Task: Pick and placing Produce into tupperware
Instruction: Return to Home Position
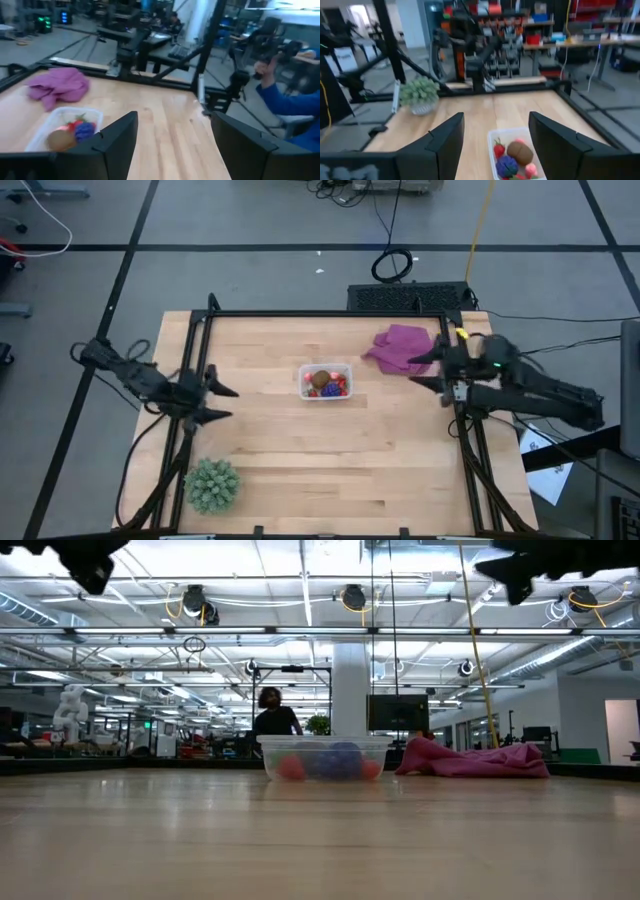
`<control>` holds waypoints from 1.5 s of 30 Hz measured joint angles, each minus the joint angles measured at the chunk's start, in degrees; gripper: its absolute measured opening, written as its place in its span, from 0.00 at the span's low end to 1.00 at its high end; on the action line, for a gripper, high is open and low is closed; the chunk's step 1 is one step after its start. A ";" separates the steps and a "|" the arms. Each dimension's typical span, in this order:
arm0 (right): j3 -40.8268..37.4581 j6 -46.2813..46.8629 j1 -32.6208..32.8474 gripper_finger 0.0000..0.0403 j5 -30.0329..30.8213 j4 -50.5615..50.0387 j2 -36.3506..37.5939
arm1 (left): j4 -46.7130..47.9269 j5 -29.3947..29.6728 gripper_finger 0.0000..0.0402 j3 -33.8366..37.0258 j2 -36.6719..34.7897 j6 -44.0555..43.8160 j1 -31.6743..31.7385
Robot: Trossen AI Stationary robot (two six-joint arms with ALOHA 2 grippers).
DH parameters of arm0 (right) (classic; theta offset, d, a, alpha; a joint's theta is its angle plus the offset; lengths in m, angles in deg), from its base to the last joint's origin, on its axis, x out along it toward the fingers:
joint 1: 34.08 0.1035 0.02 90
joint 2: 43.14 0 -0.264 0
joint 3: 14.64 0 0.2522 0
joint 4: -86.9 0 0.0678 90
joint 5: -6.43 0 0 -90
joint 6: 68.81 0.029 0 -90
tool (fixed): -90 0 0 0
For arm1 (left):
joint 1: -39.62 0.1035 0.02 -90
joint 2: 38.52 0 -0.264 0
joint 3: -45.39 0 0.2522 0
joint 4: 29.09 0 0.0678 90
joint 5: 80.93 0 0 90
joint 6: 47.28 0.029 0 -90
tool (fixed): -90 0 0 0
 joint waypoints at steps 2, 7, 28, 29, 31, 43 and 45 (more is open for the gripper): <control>0.00 0.06 -0.01 0.53 -0.04 -3.28 5.60 | 4.19 4.10 0.64 0.43 -3.77 -1.06 -1.30; -4.05 3.59 -0.01 0.53 -0.11 -4.75 15.88 | -4.60 9.35 0.64 7.43 -5.41 2.22 -2.63; -20.28 -0.06 -3.32 0.53 -0.07 20.21 3.18 | -17.08 -1.81 0.64 15.04 -1.87 8.56 13.33; -20.28 -0.54 -4.28 0.53 -0.07 20.12 2.81 | -17.07 -3.36 0.64 15.04 -1.88 8.87 14.54; -20.28 -1.00 -6.35 0.53 -0.14 20.03 2.47 | -17.06 -5.92 0.64 15.04 -1.91 9.43 16.89; -21.79 4.02 -14.12 0.53 -19.65 21.79 3.07 | -15.56 -19.46 0.64 15.04 -0.87 6.71 21.60; -24.05 4.71 -12.56 0.53 -19.42 24.95 3.02 | -15.89 -17.58 0.64 15.04 0.23 5.93 19.98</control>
